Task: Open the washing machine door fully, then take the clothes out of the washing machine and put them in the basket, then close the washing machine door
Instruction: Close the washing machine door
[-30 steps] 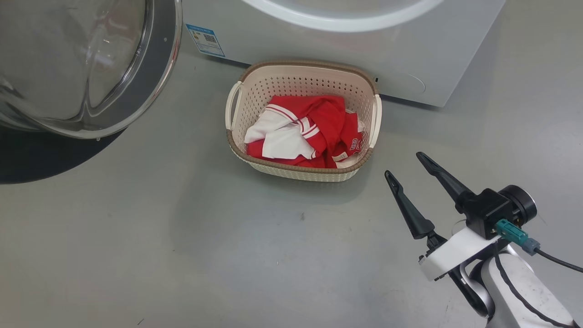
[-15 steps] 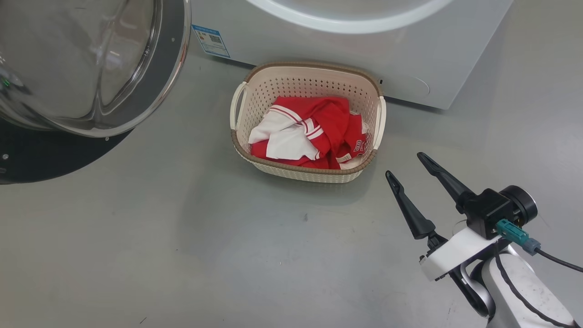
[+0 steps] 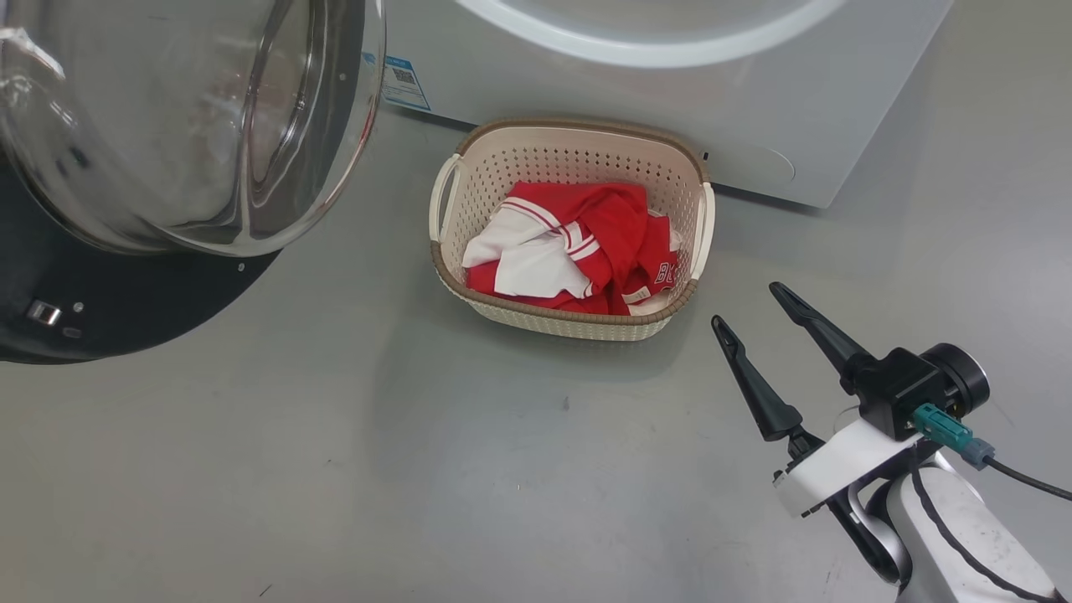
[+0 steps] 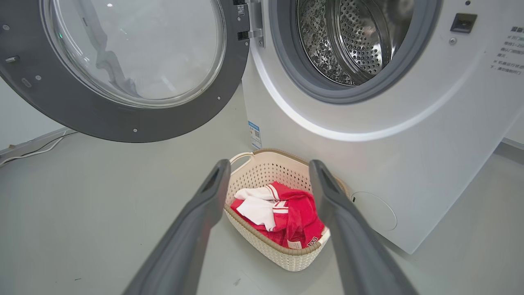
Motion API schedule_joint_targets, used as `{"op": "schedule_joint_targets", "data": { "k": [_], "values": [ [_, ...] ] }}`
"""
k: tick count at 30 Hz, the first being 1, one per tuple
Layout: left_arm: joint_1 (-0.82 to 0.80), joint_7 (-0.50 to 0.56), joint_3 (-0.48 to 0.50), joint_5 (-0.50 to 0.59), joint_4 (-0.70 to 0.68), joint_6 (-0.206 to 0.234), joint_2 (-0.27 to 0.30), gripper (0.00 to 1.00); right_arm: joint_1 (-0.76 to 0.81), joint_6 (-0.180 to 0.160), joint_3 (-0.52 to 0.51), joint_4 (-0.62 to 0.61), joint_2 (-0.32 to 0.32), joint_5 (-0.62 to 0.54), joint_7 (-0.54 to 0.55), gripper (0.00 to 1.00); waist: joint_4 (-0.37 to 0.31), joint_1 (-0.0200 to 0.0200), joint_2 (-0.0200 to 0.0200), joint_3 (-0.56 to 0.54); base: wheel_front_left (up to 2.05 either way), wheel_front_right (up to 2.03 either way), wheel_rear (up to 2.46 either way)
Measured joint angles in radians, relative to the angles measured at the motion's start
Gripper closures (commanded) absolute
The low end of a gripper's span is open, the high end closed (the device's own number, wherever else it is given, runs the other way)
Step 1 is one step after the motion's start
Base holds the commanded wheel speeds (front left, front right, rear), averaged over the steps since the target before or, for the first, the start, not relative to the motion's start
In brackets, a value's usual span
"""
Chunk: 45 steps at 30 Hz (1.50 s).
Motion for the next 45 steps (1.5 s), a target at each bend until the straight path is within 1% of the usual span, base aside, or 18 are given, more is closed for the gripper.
{"op": "schedule_joint_targets", "data": {
  "k": [4,9,12,18,22,25,31,45],
  "values": [
    [0.004,0.035,-0.023,0.000,0.002,-0.022,-0.010,1.00,0.000,0.000,-0.001,0.014,0.000,0.006,-0.008,0.00,0.003,0.0000,0.0000,-0.012,0.00,0.00,0.00],
    [0.028,0.113,-0.049,-0.001,0.001,-0.068,-0.028,1.00,0.000,0.000,-0.001,0.023,0.010,0.007,-0.013,0.00,0.009,0.0000,0.0000,-0.036,0.00,0.00,0.00],
    [0.044,0.147,-0.065,-0.012,0.000,-0.087,-0.050,1.00,0.002,-0.001,-0.002,0.028,0.013,0.014,-0.021,0.00,0.013,0.0000,0.0000,-0.049,0.00,0.00,0.00],
    [0.074,0.232,-0.102,-0.030,-0.004,-0.142,-0.107,1.00,0.003,-0.001,-0.002,0.037,0.024,0.016,-0.025,0.00,0.027,0.0000,0.0000,-0.074,0.00,0.00,0.00],
    [0.087,0.272,-0.121,-0.046,-0.014,-0.153,-0.134,1.00,0.004,-0.001,0.002,0.041,0.031,0.016,-0.025,0.00,0.036,0.0000,0.0000,-0.088,0.00,0.00,0.00],
    [0.106,0.299,-0.119,-0.062,-0.029,-0.154,-0.141,1.00,0.004,-0.001,0.008,0.044,0.039,0.016,-0.026,0.00,0.041,0.0000,0.0000,-0.097,0.00,0.00,0.00],
    [0.142,0.332,-0.125,-0.071,-0.069,-0.174,-0.159,1.00,0.004,-0.001,0.011,0.047,0.043,0.016,-0.030,0.00,0.042,0.0000,0.0000,-0.104,0.00,0.00,0.00],
    [0.190,0.319,-0.106,-0.080,-0.165,-0.184,-0.175,1.00,0.004,-0.002,0.010,0.055,0.044,0.016,-0.034,0.00,0.041,0.0000,0.0000,-0.106,0.00,0.00,0.00]
  ]
}}
